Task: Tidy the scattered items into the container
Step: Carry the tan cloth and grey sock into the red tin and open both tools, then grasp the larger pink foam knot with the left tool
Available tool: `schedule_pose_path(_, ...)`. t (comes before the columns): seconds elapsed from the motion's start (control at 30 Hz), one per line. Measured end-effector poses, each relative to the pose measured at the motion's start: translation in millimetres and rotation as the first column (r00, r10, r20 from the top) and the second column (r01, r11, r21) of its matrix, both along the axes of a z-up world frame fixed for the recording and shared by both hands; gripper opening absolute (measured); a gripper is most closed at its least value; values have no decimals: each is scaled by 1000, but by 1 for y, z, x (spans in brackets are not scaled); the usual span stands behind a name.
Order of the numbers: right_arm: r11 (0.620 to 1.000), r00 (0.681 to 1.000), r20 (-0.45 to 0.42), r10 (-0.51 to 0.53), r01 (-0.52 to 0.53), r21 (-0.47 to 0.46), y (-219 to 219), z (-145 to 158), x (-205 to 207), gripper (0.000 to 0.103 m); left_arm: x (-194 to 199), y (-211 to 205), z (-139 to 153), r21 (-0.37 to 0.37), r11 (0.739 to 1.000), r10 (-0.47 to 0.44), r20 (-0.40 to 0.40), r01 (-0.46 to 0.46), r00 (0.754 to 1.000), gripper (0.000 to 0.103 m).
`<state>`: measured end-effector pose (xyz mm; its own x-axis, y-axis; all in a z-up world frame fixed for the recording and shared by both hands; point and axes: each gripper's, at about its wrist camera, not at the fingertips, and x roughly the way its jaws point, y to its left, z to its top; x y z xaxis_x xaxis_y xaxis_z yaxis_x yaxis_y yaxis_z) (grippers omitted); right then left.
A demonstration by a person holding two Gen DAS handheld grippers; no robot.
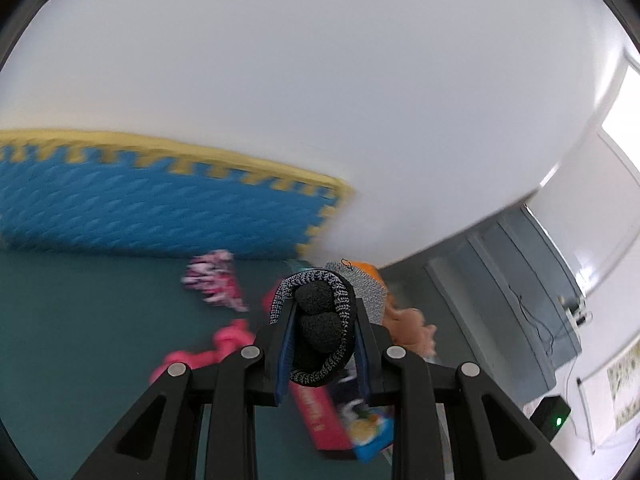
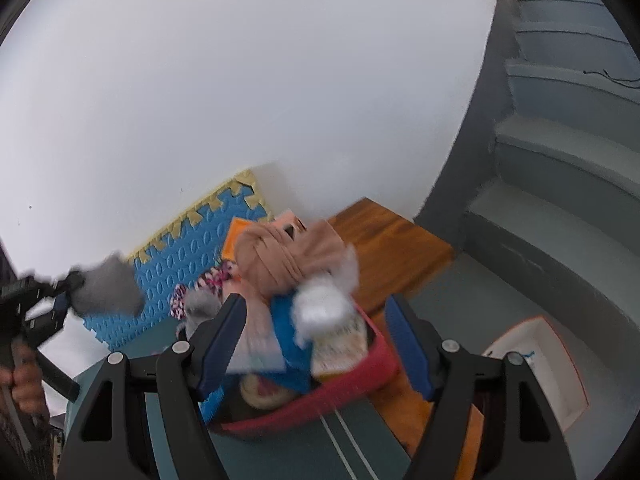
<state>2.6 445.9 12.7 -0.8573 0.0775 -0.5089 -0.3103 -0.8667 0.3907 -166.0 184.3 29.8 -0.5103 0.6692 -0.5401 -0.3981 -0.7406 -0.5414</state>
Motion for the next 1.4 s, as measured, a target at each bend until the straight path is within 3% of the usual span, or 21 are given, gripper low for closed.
schedule_pose_path(0.2, 1000, 1000, -5, -13, 13, 3, 5, -7, 14, 75, -16, 66, -7, -26, 998, -62, 13, 63, 998, 27)
schedule_pose_path(0.3, 1000, 1000, -8, -10, 10, -5, 7, -11, 15, 75, -23, 87, -22, -75, 995, -58, 37, 61, 998, 27)
schedule_pose_path(0.43, 1000, 1000, -4, -9, 9, -15, 8, -17, 11, 75, -30, 99, -41, -208, 978, -12, 28, 18, 1000, 27)
schedule_pose_path(0.53, 1000, 1000, 1, -5, 5, -15, 7, -20, 9, 75, -37, 95, -50, -215, 976, -17, 49, 27, 999, 27)
schedule_pose_path(0.6, 1000, 1000, 3, -3, 3, -14, 4, -20, 8, 75, -37, 91, -50, -211, 977, -24, 56, 36, 998, 33)
schedule_pose_path(0.63, 1000, 1000, 2, -3, 3, -13, 3, -19, 7, 75, -37, 89, -49, -209, 977, -26, 60, 38, 998, 46)
schedule_pose_path(0.67, 1000, 1000, 1, 0, 0, -10, 1, -18, 7, 75, -37, 87, -48, -207, 978, -27, 64, 39, 998, 66)
schedule_pose_path(0.73, 1000, 1000, -6, 3, -3, -1, -4, -14, 8, 75, -34, 77, -43, -178, 984, -14, 61, 24, 998, 78)
schedule_pose_path(0.87, 1000, 999, -36, 22, -22, 19, -18, 1, 11, 75, -25, 55, -29, -158, 987, -10, 12, 12, 1000, 78)
schedule_pose_path(1.07, 993, 992, -70, 109, -105, 52, -54, 21, 10, 75, -4, -3, -30, -244, 967, 61, -51, -72, 997, 78)
schedule_pose_path(1.23, 973, 974, -59, 218, -213, 90, -97, 28, -1, 75, 2, -51, -60, -308, 943, 132, -7, -128, 991, 78)
schedule_pose_path(1.4, 949, 954, -15, 301, -298, 100, -134, 21, -12, 75, 2, -71, -86, -320, 941, 135, 50, -112, 990, 78)
